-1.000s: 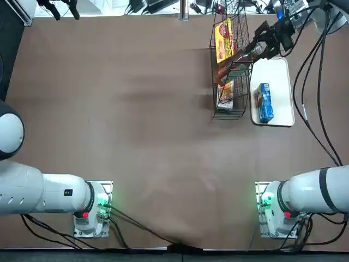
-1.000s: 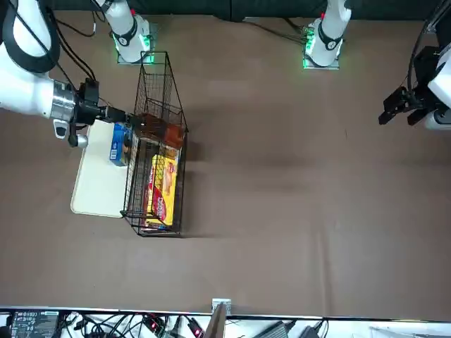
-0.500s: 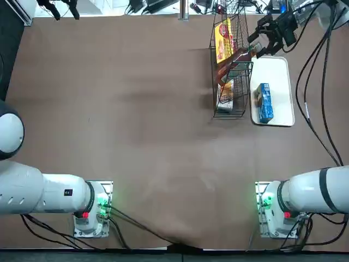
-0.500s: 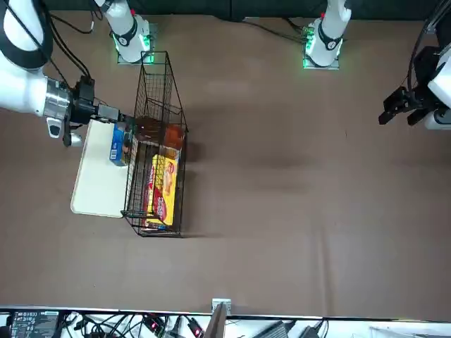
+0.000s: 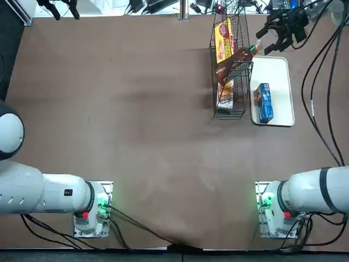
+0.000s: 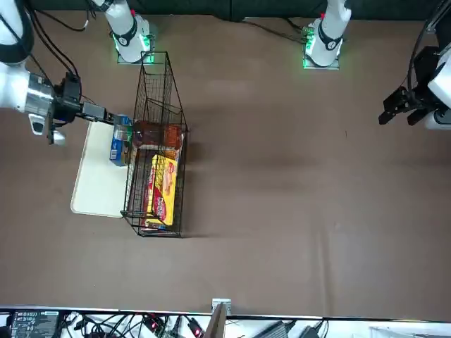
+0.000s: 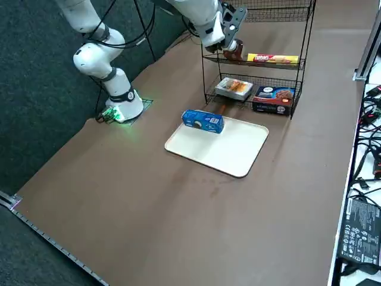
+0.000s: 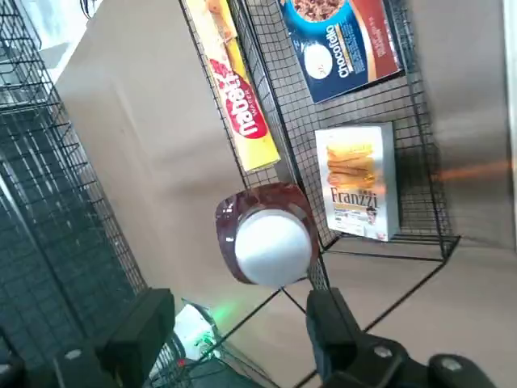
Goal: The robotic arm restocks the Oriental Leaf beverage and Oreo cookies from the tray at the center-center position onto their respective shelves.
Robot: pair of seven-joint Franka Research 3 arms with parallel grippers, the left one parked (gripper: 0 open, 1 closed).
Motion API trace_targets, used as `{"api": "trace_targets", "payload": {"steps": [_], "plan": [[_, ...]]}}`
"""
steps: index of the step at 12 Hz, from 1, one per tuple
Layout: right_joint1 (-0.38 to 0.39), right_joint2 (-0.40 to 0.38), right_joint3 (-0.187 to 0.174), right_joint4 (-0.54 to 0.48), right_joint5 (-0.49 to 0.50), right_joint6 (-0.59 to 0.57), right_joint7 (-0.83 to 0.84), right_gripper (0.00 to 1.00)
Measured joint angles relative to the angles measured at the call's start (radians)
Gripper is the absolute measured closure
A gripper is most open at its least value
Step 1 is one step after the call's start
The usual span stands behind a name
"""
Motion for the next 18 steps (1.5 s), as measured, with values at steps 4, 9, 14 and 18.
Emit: {"api": "trace_targets", "payload": {"steps": [4,9,14,18], "plan": [[-0.040,-0.011,-0.002,0.024,-0.030,-0.052,0.000,0.00],[-0.066,-0.009,-0.004,0.038,-0.199,-0.060,-0.028,0.00],[-0.139,0.079,-0.007,0.029,-0.387,0.002,-0.234,0.00],[-0.124,0.143,0.006,0.015,-0.481,0.101,-0.243,0.00]]}}
